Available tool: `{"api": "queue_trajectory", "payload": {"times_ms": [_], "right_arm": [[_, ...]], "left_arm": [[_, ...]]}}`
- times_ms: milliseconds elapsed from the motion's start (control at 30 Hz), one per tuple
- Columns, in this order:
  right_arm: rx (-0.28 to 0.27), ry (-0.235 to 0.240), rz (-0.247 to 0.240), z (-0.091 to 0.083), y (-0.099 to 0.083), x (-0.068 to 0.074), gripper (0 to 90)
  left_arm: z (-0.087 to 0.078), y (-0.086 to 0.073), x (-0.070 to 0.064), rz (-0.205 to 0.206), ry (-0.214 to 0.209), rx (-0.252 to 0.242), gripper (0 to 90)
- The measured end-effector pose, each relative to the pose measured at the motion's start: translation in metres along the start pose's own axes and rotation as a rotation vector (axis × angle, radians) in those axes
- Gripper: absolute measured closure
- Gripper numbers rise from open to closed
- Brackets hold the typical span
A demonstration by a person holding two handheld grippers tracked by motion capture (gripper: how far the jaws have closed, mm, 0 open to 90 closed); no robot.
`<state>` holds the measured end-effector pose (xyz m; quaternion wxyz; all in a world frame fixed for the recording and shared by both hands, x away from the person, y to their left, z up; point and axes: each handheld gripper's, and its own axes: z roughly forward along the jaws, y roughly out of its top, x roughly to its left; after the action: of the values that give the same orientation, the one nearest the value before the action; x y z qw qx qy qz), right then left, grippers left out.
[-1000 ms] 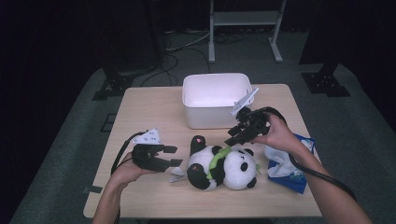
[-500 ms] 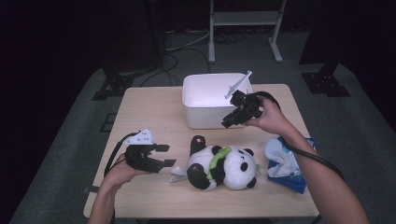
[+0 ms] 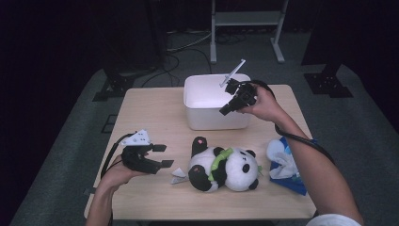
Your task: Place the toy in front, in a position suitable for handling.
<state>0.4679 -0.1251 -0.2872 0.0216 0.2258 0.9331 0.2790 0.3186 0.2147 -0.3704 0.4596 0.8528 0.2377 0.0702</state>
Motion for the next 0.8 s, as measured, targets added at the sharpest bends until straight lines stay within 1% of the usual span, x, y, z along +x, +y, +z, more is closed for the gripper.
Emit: {"api": "queue_trajectory", "payload": {"times_ms": [133,300,367,400,567,633,800], "right_arm": [[-0.001,-0.017,0.013,0.002,0.006,-0.010,89.7],[-0.002,-0.021,0.039,0.006,0.013,-0.022,89.7],[-0.005,-0.029,0.035,0.008,0.016,-0.026,89.7],[-0.010,-0.026,0.041,0.010,0.018,-0.027,89.7],[0.010,-0.045,0.061,0.017,0.023,-0.035,89.7],[0.014,-0.045,0.077,0.020,0.024,-0.038,89.7],[0.041,-0.049,0.086,0.031,0.024,-0.043,89.7]], "left_arm": [[-0.001,-0.001,0.001,-0.006,0.000,-0.003,32.0],[-0.003,-0.001,0.003,-0.007,0.002,-0.010,32.0],[-0.003,-0.001,0.003,-0.007,0.004,-0.011,32.0],[-0.004,-0.001,0.003,-0.009,0.004,-0.013,32.0],[-0.001,-0.002,0.003,-0.008,-0.002,-0.007,31.6],[-0.001,-0.002,0.003,-0.005,-0.003,-0.005,31.6],[-0.002,-0.003,0.004,-0.008,-0.003,-0.008,31.6]]}}
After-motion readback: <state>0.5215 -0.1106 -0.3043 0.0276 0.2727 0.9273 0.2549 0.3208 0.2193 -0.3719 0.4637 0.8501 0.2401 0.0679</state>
